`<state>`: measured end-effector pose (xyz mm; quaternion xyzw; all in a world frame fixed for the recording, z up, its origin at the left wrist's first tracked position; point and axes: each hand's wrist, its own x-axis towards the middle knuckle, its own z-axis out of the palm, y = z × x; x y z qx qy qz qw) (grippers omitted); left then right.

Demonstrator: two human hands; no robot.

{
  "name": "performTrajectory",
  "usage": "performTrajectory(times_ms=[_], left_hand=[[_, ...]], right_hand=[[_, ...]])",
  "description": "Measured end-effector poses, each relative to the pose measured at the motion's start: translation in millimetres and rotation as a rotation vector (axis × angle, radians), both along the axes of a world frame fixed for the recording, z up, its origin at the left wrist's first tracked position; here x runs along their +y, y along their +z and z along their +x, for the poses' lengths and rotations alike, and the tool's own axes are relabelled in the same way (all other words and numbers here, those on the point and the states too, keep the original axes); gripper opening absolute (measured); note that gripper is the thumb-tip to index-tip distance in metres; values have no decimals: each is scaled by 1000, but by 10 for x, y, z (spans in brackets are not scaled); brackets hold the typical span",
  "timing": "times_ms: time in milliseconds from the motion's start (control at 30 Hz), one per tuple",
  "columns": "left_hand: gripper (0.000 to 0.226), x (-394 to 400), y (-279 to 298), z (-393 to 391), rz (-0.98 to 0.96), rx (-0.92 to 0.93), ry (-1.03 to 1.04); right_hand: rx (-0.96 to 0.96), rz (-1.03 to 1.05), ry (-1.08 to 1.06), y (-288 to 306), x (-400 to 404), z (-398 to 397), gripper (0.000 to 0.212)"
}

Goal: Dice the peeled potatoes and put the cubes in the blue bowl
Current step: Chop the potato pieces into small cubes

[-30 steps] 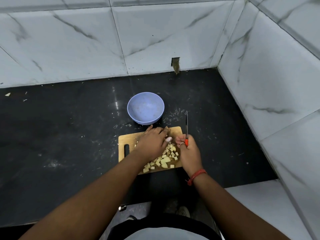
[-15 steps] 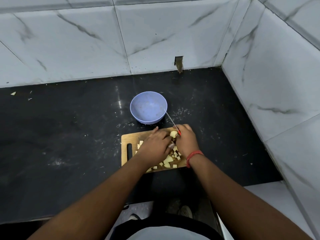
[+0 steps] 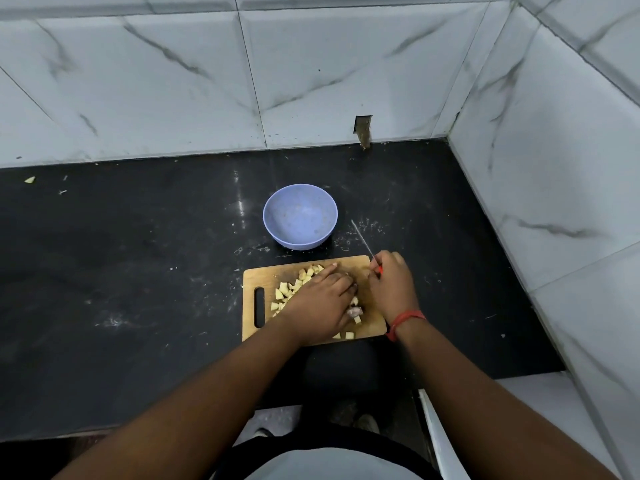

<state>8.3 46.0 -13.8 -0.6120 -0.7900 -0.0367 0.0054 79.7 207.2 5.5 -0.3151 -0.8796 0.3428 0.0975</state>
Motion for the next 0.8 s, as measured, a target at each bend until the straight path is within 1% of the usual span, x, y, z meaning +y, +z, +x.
performTrajectory(times_ms=[100,167,233,400,500,633,800], left_hand=[[56,-35,9,5,42,58,20],[53,-57,6,45,68,92,-36],[52,-79,-4,101,90,107,-118],[42,-111,-22,190,143,112,-324],[35,-76,-136,241,141,159,-439],[24,-64,-219,141,173,189,-416],[21,-113,-249,63,195,127,-345]], right_hand=[[-39,58,139,-102,-51,64,11],[-45,5,166,-150,-74,81,14],[-22,-67,105,-159,-67,99,17],[34,-298,-175,-138,21,115,17],[66,-344,-223,-93,18,109,17],[71,-366,-224,-70,-6,118,18],[24,-293,-146,-109,-27,154,12]])
